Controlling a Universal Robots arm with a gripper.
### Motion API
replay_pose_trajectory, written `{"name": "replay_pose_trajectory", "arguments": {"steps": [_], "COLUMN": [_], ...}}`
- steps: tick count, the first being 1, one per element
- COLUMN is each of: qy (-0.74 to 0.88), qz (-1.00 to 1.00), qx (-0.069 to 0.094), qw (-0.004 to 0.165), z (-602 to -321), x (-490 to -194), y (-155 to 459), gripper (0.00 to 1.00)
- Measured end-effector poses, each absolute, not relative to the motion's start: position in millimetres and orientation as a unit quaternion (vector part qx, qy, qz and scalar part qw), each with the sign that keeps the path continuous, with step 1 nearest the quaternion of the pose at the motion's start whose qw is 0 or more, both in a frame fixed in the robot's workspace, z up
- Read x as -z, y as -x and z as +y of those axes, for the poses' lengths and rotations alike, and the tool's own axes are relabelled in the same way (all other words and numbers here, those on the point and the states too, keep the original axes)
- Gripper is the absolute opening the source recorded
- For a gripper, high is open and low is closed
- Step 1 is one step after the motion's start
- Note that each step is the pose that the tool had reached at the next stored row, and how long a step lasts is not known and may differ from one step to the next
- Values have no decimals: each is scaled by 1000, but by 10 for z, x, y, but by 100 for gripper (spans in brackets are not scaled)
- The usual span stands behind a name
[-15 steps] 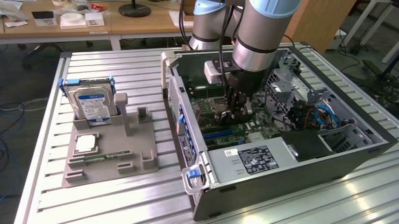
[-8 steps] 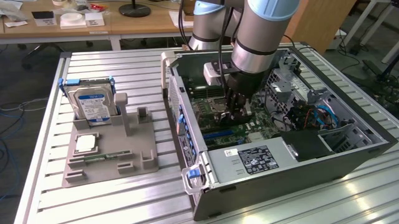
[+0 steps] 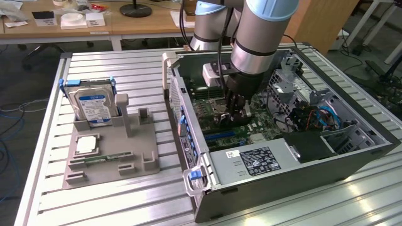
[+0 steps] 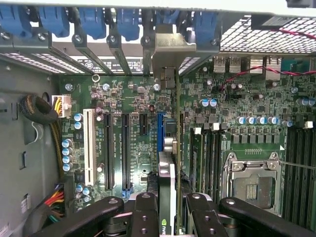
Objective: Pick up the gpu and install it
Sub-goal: 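Insert the gpu into the slot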
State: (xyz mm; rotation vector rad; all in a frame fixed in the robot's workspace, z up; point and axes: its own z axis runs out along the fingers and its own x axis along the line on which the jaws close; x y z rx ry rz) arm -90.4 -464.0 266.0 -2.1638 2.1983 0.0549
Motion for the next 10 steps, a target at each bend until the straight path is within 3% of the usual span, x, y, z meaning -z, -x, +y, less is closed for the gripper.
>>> {"name": "replay_pose_trajectory", "arguments": {"steps": [10], "qy": [701], "qz": [712], "qx": [-17], "qw": [28], "z": [-4651], "x": [-2660], "y": [915], "gripper": [27]}}
